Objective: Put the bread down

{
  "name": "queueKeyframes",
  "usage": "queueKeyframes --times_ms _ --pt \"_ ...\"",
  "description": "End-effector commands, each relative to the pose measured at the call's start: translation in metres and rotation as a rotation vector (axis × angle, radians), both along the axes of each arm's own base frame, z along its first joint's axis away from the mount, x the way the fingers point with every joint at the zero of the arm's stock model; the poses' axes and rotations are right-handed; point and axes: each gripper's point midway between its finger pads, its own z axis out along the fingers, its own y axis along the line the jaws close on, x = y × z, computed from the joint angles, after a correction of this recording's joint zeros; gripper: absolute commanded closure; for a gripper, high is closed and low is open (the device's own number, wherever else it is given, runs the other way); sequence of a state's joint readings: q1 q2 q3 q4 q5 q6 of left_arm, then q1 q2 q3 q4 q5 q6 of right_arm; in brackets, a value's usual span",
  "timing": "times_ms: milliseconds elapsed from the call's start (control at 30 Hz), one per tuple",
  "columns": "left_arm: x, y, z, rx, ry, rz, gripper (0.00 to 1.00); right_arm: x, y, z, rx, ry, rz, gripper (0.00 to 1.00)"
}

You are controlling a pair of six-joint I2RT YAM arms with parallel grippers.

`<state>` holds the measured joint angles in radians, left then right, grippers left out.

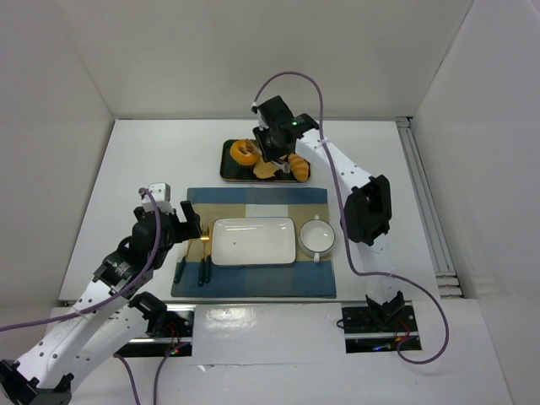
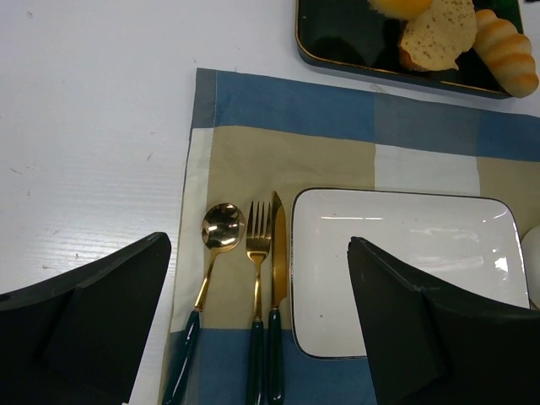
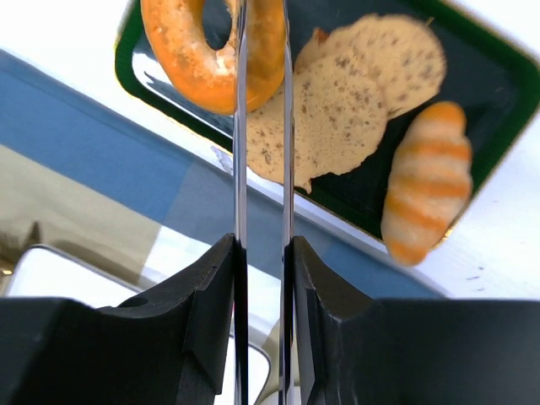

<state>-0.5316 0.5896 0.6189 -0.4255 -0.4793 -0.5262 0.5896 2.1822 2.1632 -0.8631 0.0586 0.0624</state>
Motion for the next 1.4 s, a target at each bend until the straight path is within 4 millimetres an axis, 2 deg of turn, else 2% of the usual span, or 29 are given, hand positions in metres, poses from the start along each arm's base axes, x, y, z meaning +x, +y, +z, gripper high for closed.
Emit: queueKeyframes --times_ms 0,67,100,133,267,300,400,433,500,533,667,867,1000,1200,1367 --pt "0.006 0.002 0.007 0.0 -0.04 0.015 0.0 0.003 0.004 0.098 0.14 -0.224 -0.033 1.0" --pt "0.006 0.002 0.007 0.0 -0.04 0.015 0.0 -0.001 0.002 0.096 0.139 -0.211 -0.039 1.0" --pt "0.006 0.002 0.007 0.0 -0.04 0.015 0.0 -0.003 0.001 0.102 0.143 -0.216 -0.039 1.0" --pt "0.006 0.002 0.007 0.0 -0.04 0.015 0.0 -0.007 -0.002 0.097 0.127 -0.194 -0.039 1.0" --pt "0.006 0.002 0.007 0.0 -0.04 0.015 0.0 -0.032 -0.009 0.103 0.161 -0.172 -0.053 1.0" --pt "0.006 0.002 0.007 0.0 -0.04 0.015 0.0 -0.05 -0.013 0.1 0.171 -0.157 -0.04 1.0" --pt "0.006 0.002 0.007 0.0 -0.04 0.015 0.0 -0.069 -0.02 0.099 0.208 -0.146 -0.045 1.0" --pt "0.006 0.002 0.007 0.0 -0.04 0.015 0.0 -0.084 -0.024 0.096 0.213 -0.128 -0.037 1.0" --pt "0.006 0.002 0.007 0.0 -0.04 0.015 0.0 -0.096 -0.028 0.096 0.207 -0.129 -0.033 1.0" --pt "0.006 0.002 0.012 -0.005 -0.048 0.016 0.0 -0.11 -0.032 0.095 0.207 -0.126 -0.021 1.0" --pt "0.007 0.001 0.009 0.0 -0.04 0.015 0.0 -0.142 -0.04 0.088 0.229 -0.082 -0.011 1.0" --pt "0.008 -0.001 0.011 -0.017 -0.046 0.009 0.0 -0.197 -0.042 0.054 0.216 0.032 0.041 1.0" --pt "0.008 -0.001 0.011 -0.017 -0.046 0.009 0.0 -0.225 -0.044 0.032 0.198 0.098 0.07 1.0" --pt "0.007 -0.003 0.011 -0.029 -0.043 0.005 0.0 -0.244 -0.048 0.003 0.145 0.144 0.093 1.0" --pt "0.007 -0.005 0.011 -0.041 -0.041 0.0 0.0 -0.246 -0.052 -0.006 0.138 0.148 0.079 1.0"
